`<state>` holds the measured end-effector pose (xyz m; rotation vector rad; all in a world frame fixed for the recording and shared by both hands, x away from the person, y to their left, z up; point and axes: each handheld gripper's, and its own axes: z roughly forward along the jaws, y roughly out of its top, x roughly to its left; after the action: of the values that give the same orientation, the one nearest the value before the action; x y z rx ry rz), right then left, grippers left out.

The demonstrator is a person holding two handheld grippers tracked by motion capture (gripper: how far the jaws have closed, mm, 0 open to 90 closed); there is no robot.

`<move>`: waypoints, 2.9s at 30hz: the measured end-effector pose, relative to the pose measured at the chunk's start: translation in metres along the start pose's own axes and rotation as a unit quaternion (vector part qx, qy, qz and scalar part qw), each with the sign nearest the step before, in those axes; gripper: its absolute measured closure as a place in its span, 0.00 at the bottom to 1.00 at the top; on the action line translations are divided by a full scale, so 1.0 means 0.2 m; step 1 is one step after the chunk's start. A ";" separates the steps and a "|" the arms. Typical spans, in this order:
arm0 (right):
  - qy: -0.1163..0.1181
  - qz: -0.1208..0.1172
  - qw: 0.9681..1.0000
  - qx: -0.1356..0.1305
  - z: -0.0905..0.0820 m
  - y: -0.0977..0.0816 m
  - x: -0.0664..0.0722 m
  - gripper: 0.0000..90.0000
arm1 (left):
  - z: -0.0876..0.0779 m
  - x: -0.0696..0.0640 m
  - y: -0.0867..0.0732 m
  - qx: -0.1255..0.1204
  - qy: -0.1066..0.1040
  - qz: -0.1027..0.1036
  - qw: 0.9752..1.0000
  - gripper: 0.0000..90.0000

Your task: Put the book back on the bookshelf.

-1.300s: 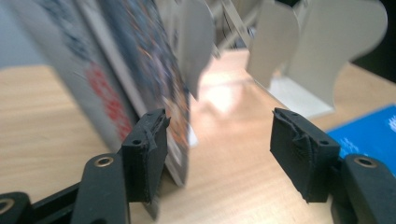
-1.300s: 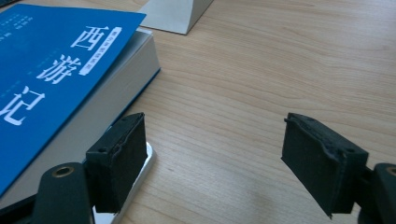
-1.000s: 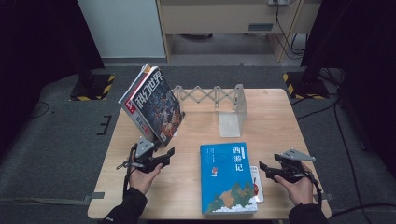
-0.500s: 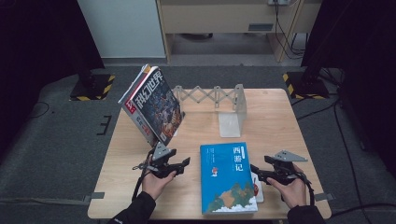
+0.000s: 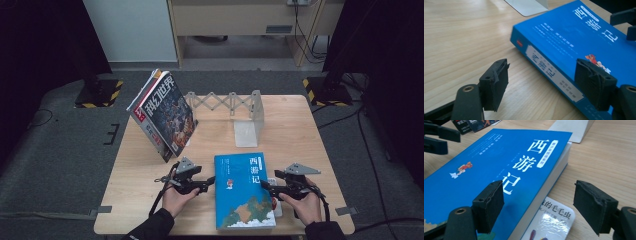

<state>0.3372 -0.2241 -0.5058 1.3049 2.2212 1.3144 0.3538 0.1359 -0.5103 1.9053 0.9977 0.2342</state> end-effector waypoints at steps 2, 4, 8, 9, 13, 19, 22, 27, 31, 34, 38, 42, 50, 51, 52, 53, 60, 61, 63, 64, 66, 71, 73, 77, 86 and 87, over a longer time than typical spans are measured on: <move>0.002 0.000 1.000 0.002 0.00 0.00 0.00 0.27 | 0.02 -0.01 -0.01 0.004 -0.010 -0.002 1.000 0.29; 0.011 0.005 1.000 0.003 0.01 0.00 0.01 0.27 | 0.04 -0.02 -0.01 0.008 -0.018 0.001 1.000 0.28; 0.015 0.005 1.000 0.007 0.03 -0.01 0.02 0.28 | 0.08 -0.03 -0.02 0.005 -0.034 -0.012 0.999 0.23; 0.018 0.006 1.000 0.011 0.04 -0.01 0.03 0.28 | 0.10 -0.03 -0.02 0.007 -0.044 -0.020 0.999 0.21; 0.027 0.014 0.999 0.013 0.05 -0.02 0.03 0.28 | 0.13 -0.03 -0.04 0.007 -0.063 -0.040 0.997 0.14; 0.037 0.025 0.999 0.013 0.07 -0.02 0.04 0.27 | 0.19 -0.07 -0.05 0.005 -0.092 -0.051 0.994 0.09; 0.040 0.028 0.999 0.012 0.08 -0.03 0.04 0.27 | 0.22 -0.08 -0.06 0.004 -0.091 -0.060 0.994 0.02; 0.048 0.039 0.998 0.012 0.09 -0.03 0.03 0.27 | 0.23 -0.07 -0.06 0.015 -0.099 -0.081 0.992 0.00; 0.054 0.046 0.997 0.011 0.10 -0.03 0.04 0.27 | 0.24 -0.07 -0.06 0.018 -0.104 -0.087 0.991 0.00; 0.054 0.049 0.997 0.011 0.10 -0.03 0.04 0.27 | 0.24 -0.06 -0.06 0.018 -0.104 -0.087 0.991 0.00; 0.058 0.056 0.997 0.010 0.10 -0.04 0.03 0.27 | 0.24 -0.06 -0.05 0.019 -0.107 -0.086 0.990 0.00; 0.058 0.060 0.996 0.012 0.11 -0.04 0.03 0.25 | 0.24 -0.06 -0.05 0.020 -0.108 -0.087 0.990 0.00; 0.059 0.063 0.996 0.011 0.11 -0.04 0.03 0.25 | 0.24 -0.05 -0.04 0.026 -0.114 -0.108 0.987 0.07; 0.059 0.062 0.996 0.011 0.11 -0.04 0.03 0.25 | 0.24 -0.05 -0.04 0.029 -0.117 -0.112 0.986 0.08; 0.059 0.061 0.996 0.011 0.11 -0.04 0.03 0.25 | 0.24 -0.05 -0.04 0.029 -0.117 -0.112 0.986 0.10; 0.059 0.061 0.996 0.012 0.11 -0.04 0.03 0.25 | 0.23 -0.05 -0.04 0.035 -0.128 -0.127 0.983 0.12; 0.060 0.059 0.996 0.014 0.11 -0.03 0.03 0.26 | 0.21 -0.05 -0.03 0.036 -0.122 -0.132 0.983 0.20; 0.061 0.060 0.996 0.014 0.11 -0.03 0.03 0.27 | 0.20 -0.05 -0.02 0.031 -0.122 -0.138 0.982 0.23; 0.062 0.061 0.996 0.013 0.11 -0.03 0.03 0.27 | 0.19 -0.05 -0.01 0.026 -0.122 -0.137 0.983 0.26; 0.062 0.061 0.996 0.013 0.11 -0.03 0.03 0.27 | 0.18 -0.05 -0.01 0.024 -0.120 -0.132 0.984 0.26; 0.061 0.062 0.996 0.014 0.10 -0.03 0.02 0.27 | 0.17 -0.06 0.01 0.021 -0.121 -0.120 0.985 0.28; 0.063 0.062 0.996 0.005 0.11 -0.03 0.03 0.32 | 0.16 -0.12 0.04 0.016 -0.156 -0.107 0.982 0.40; 0.067 0.055 0.996 0.005 0.11 -0.02 0.04 0.33 | 0.17 -0.15 0.04 0.024 -0.148 -0.099 0.984 0.39; 0.068 0.054 0.996 0.006 0.11 -0.02 0.04 0.33 | 0.17 -0.14 0.04 0.025 -0.148 -0.109 0.983 0.41; 0.067 0.055 0.996 0.008 0.11 -0.02 0.04 0.34 | 0.22 -0.15 0.04 0.037 -0.147 -0.129 0.980 0.41; 0.068 0.054 0.996 0.009 0.11 -0.02 0.04 0.34 | 0.22 -0.15 0.04 0.039 -0.146 -0.129 0.980 0.40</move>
<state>0.3437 -0.2061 -0.5203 1.3992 2.2854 1.4658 0.3619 0.0838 -0.5196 1.7915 1.0498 -0.2340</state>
